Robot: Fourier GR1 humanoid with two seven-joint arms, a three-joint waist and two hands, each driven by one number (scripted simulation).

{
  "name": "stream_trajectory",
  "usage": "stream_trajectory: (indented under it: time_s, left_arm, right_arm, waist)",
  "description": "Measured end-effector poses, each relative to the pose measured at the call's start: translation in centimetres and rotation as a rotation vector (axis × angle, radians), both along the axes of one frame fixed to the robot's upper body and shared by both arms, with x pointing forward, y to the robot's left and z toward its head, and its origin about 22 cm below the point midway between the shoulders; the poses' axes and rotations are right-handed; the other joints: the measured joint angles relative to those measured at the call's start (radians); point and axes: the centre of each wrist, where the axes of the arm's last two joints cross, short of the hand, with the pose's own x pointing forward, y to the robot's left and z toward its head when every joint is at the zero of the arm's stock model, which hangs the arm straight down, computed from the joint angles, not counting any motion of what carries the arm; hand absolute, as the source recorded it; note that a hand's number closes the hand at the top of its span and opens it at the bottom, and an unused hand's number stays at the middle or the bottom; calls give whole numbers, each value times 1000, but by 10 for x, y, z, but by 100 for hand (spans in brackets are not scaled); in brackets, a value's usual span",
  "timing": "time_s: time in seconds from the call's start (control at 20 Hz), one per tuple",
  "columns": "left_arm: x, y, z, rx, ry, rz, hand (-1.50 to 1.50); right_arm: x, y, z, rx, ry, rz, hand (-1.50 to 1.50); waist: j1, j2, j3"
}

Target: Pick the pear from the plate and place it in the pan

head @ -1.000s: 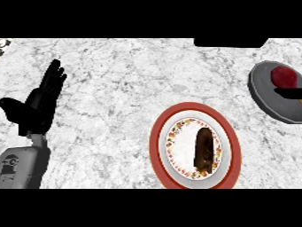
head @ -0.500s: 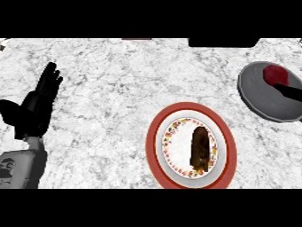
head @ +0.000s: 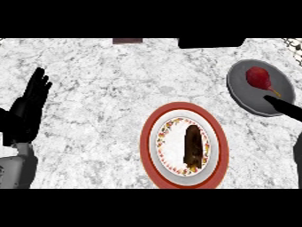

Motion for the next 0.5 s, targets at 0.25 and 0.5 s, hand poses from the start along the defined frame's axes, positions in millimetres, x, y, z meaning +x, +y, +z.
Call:
stream_trajectory:
  time_s: [0.25, 0.5]
  left_arm:
    - [-3, 4, -2, 5, 6, 19, 0]
    - [-6, 5, -5, 2, 4, 18, 0]
  right_arm:
    - [-41, 15, 5, -3, -38, 50, -150]
    - [-95, 36, 21, -4, -50, 64, -150]
  waist:
    - [-19, -5, -2]
    - [-18, 0, -2]
